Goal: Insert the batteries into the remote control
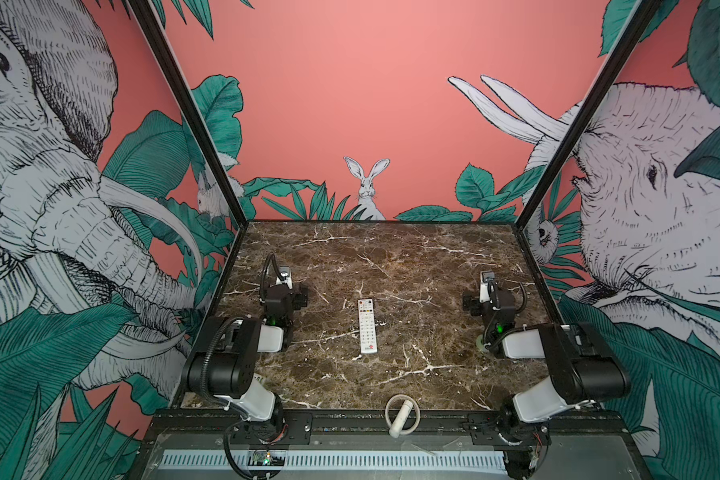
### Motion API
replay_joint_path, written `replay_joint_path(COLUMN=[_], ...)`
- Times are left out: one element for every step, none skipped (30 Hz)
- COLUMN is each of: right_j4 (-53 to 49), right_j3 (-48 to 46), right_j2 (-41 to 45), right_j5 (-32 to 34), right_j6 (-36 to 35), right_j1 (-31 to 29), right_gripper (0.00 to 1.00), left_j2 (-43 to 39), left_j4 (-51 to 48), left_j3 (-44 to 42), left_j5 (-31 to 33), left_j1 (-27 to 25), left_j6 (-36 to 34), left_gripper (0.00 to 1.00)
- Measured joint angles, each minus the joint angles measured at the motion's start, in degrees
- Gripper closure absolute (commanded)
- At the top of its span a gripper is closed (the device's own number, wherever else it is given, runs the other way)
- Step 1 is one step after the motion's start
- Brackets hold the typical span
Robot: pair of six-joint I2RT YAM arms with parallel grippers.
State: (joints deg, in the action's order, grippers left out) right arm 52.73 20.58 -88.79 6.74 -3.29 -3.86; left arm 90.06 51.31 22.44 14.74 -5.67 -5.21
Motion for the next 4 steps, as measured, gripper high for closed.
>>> replay_joint_path(right_j4=[-0.7, -1.0, -1.1, -1.1], right_j3=[0.8, 1.3, 1.6, 1.8], right_j2=[0.0, 0.0, 0.0, 0.0], right_j5=[-0.9, -1.8, -2.2, -2.4], right_j6=[0.4, 0.7, 0.9, 1.2], right_j1=[0.9, 1.6, 2.1, 2.5], right_gripper=[0.01, 0.01, 0.01, 0.01], left_j2=[0.0, 0.0, 0.0, 0.0], left_j4=[0.0, 0.0, 0.0, 0.0], left_j3=[0.0, 0.0, 0.0, 0.0], left_j5=[0.0, 0.0, 0.0, 0.0], left_j1=[0.0, 0.0, 0.0, 0.0], left_j6=[0.0, 0.0, 0.0, 0.0], left_gripper=[0.0, 0.0, 0.0, 0.0])
